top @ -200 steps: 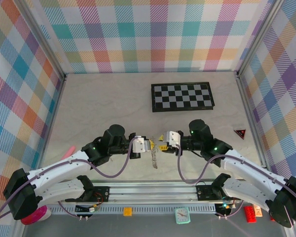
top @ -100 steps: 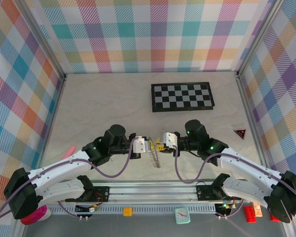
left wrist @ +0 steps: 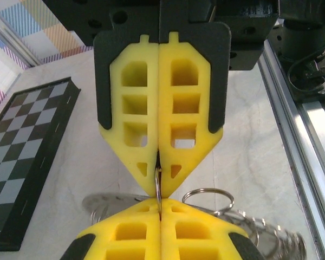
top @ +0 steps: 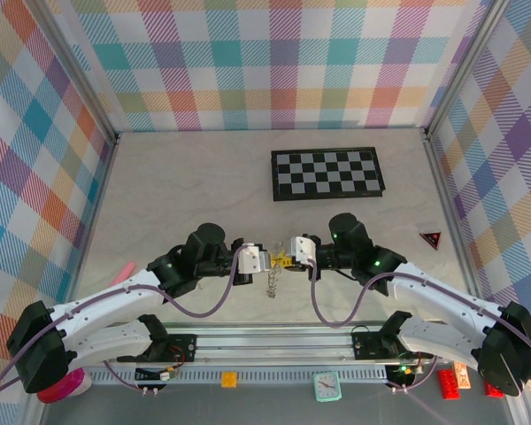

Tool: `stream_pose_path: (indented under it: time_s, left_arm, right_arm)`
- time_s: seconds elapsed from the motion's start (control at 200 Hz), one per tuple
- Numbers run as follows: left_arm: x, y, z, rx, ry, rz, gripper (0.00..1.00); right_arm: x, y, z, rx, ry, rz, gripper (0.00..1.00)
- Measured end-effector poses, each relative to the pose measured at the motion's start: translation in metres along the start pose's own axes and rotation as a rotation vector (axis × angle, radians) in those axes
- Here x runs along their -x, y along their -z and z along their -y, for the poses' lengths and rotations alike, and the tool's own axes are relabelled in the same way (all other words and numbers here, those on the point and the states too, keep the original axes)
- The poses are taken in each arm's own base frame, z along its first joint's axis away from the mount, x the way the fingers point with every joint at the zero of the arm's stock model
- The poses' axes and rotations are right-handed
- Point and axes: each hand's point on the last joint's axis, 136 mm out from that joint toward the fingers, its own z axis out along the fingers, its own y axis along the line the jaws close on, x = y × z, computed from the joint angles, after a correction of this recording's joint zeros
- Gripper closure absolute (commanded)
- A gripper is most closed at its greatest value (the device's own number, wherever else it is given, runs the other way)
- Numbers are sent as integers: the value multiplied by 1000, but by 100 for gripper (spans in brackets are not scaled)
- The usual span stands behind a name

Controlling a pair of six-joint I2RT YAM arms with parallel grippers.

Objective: Put the keys on the keyring

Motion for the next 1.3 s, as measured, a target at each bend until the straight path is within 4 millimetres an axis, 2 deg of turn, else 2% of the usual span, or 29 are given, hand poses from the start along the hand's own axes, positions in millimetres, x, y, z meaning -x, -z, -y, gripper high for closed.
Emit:
stream_pose_path:
  time_s: [0.205,0.41,0.565,0.7,0.77,0.9,1.105,1.215,1.3]
  left_arm:
    - [0,0,0,-1,15,0,89]
    - [0,0,0,0,22,1,86]
    - [0,0,0,0,23,1,88]
    - [0,0,0,-1,26,-1,100]
    - [-1,0,0,-2,35,-4,100]
    - [-2,-1,0,0,38,-9,100]
    - [-10,-1,-13,81,98,-55,100]
    - [-15,1,-19,124,145,-79,100]
    - [-19,3,-23,152,200,-107,100]
  right_arm:
    - [0,0,-1,5,-4,-4,100]
    - [1,0,-2,10,-7,-3,100]
    - [0,-1,-2,12,-12,-5,100]
    - [1,-1,-2,12,-13,-7,100]
    - [0,-1,-2,12,-15,-9,80]
    - [1,1,3,-26,0,-12,62]
    - [14,29,13,-183,18,15,50]
    - [18,42,15,-245,-42,48,51]
    - [14,44,19,-278,-174,58,53]
